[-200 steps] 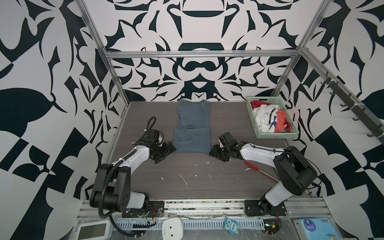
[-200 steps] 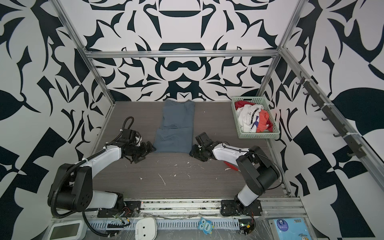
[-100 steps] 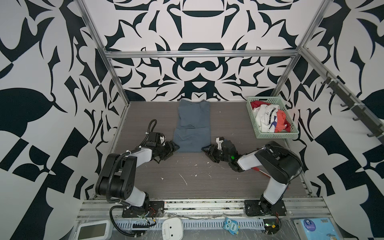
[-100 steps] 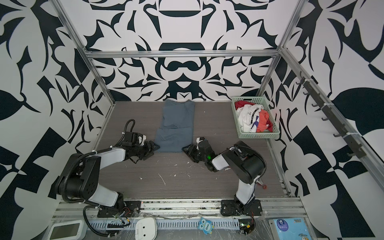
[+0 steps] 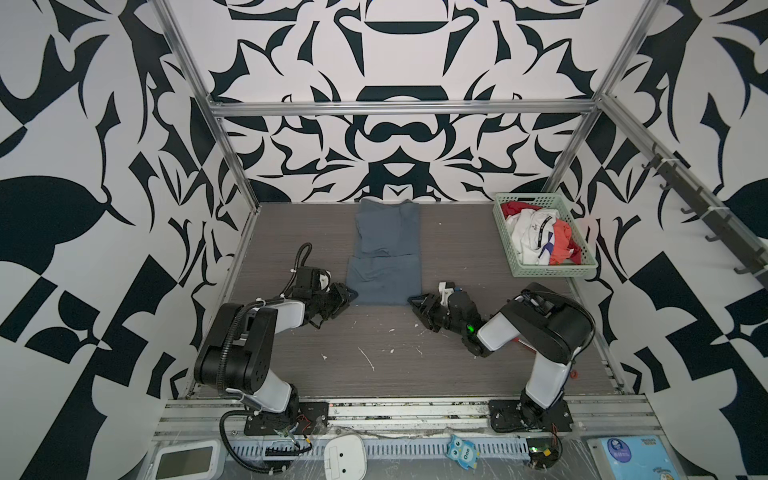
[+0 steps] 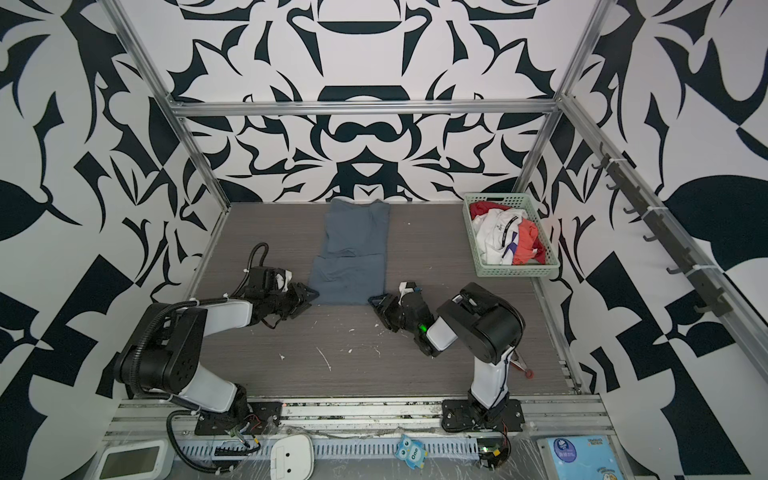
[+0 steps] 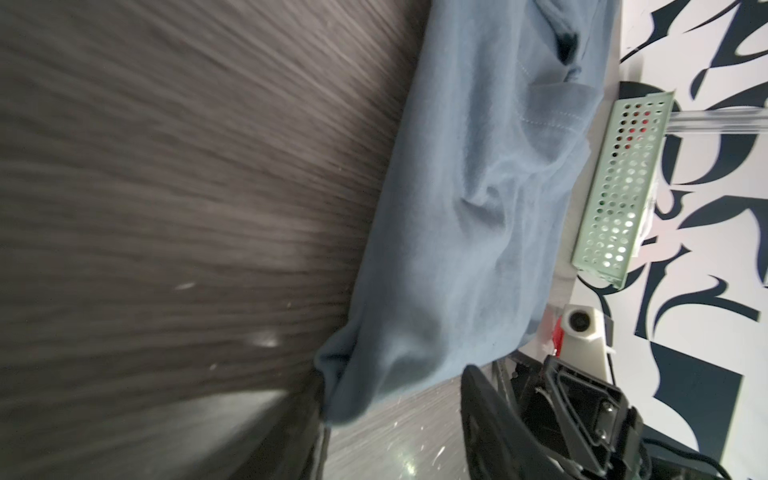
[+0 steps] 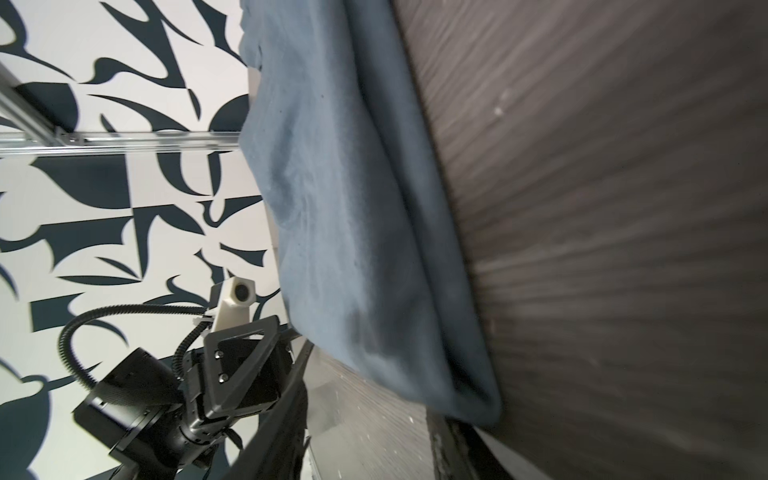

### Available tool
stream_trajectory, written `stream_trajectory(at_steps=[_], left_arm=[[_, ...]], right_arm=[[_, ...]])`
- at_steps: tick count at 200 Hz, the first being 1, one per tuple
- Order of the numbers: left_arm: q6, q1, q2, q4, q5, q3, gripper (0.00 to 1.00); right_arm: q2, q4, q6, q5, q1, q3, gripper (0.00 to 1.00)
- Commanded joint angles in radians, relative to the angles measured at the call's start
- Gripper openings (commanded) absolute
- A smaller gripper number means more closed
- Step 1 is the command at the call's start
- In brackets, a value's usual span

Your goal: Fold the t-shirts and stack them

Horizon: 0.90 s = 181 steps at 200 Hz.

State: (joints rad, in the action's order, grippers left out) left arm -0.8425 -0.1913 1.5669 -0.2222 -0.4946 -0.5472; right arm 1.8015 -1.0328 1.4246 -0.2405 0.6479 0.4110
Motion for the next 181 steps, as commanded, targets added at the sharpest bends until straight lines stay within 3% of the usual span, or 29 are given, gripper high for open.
stream_trajectory(at_steps=[1, 28, 66, 78, 128, 181], left_arm=[[-0.038, -0.002, 0.065, 0.046, 0.051, 0.059, 0.48], [-0.047, -0.002, 0.063, 0.026, 0.045, 0.054, 0.37], [-0.05, -0.002, 0.008, 0.062, 0.047, 0.028, 0.16], [-0.045, -0.002, -0.014, 0.091, 0.052, 0.017, 0.0], [-0.038, -0.002, -0.082, 0.163, 0.028, -0.027, 0.0], [-0.038, -0.002, -0.115, 0.216, 0.0, -0.086, 0.0]], right_arm=[[-0.013, 0.408, -0.079, 0.082, 0.003, 0.002, 0.5], [0.013, 0.445, -0.107, 0.057, 0.003, 0.067, 0.5], [-0.013, 0.419, -0.067, 0.07, 0.016, 0.01, 0.55], [-0.029, 0.418, -0.06, 0.088, 0.019, -0.014, 0.56], [0.032, 0.323, -0.035, 0.092, 0.051, -0.01, 0.59], [0.243, -0.053, 0.118, 0.125, 0.096, -0.065, 0.59]])
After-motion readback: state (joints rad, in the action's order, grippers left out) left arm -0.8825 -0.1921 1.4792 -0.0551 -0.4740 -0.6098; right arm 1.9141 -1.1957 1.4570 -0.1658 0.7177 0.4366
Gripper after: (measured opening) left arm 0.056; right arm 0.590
